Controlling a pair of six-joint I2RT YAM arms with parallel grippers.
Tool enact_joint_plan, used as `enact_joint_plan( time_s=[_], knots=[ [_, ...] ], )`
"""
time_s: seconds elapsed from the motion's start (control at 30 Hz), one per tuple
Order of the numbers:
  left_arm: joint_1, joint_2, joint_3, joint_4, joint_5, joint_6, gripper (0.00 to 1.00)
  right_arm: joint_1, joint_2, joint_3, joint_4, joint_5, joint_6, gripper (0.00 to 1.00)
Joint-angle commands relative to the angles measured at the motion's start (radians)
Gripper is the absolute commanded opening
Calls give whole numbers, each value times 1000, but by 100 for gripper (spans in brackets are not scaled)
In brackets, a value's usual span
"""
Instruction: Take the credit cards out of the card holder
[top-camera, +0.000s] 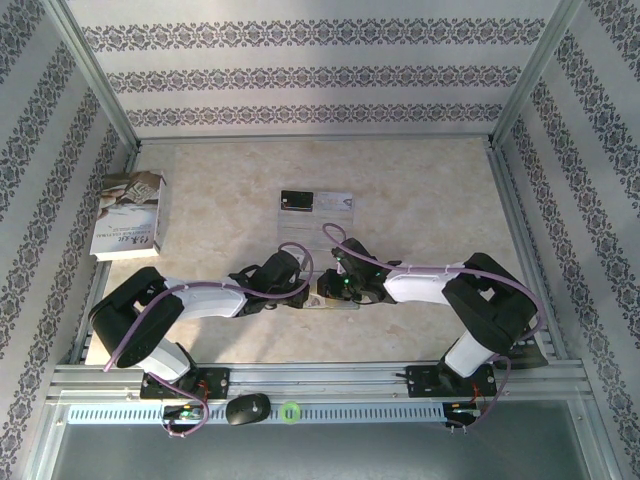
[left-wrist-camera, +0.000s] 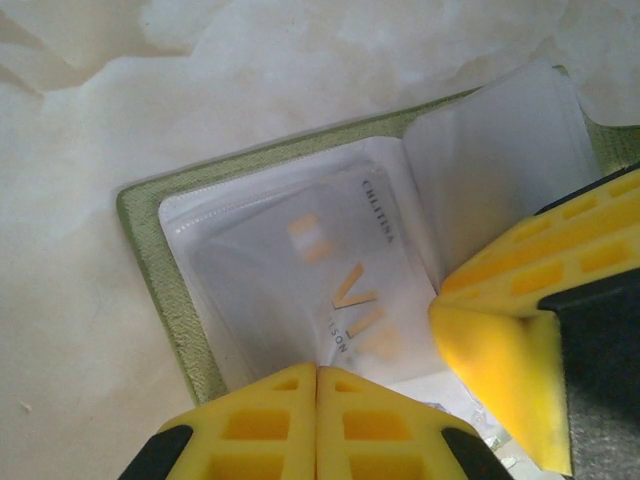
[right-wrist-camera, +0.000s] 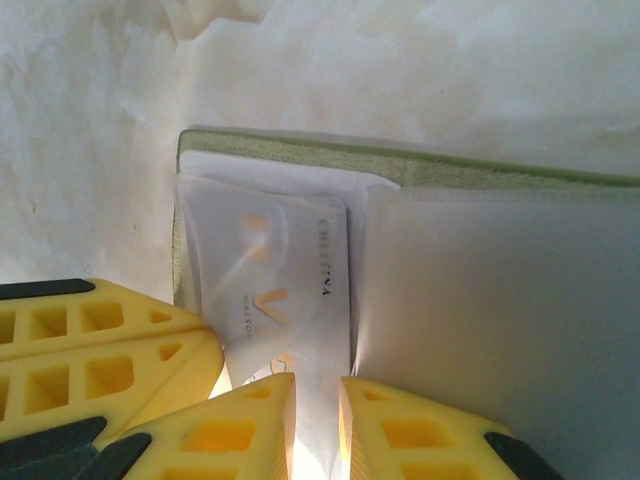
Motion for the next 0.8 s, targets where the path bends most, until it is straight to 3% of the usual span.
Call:
enact_joint_plan(
  time_s=[0.0,0.1,0.3,0.43,0.57,0.77],
  knots=[
    [6,14,-38,-91,68,-6,7,-6,43,-6,46,-23,-16,21],
    [9,12,-36,-96,67,-8,7,-7,22,-12,38,-4,-15,20],
    [11,-9,-24,-134,54,4,7,-6,-66,33,-192,168,-128,20],
    [12,4,-25,-124,59,1,7,-6,-132,30,-232,226,-156,21],
    [12,1,-22,-127,55,4,7,11,-175,64,-230,199,-219,21],
    [23,-1,-31,-124,59,6,8,11,-60,153,-213,32,-239,19]
  ],
)
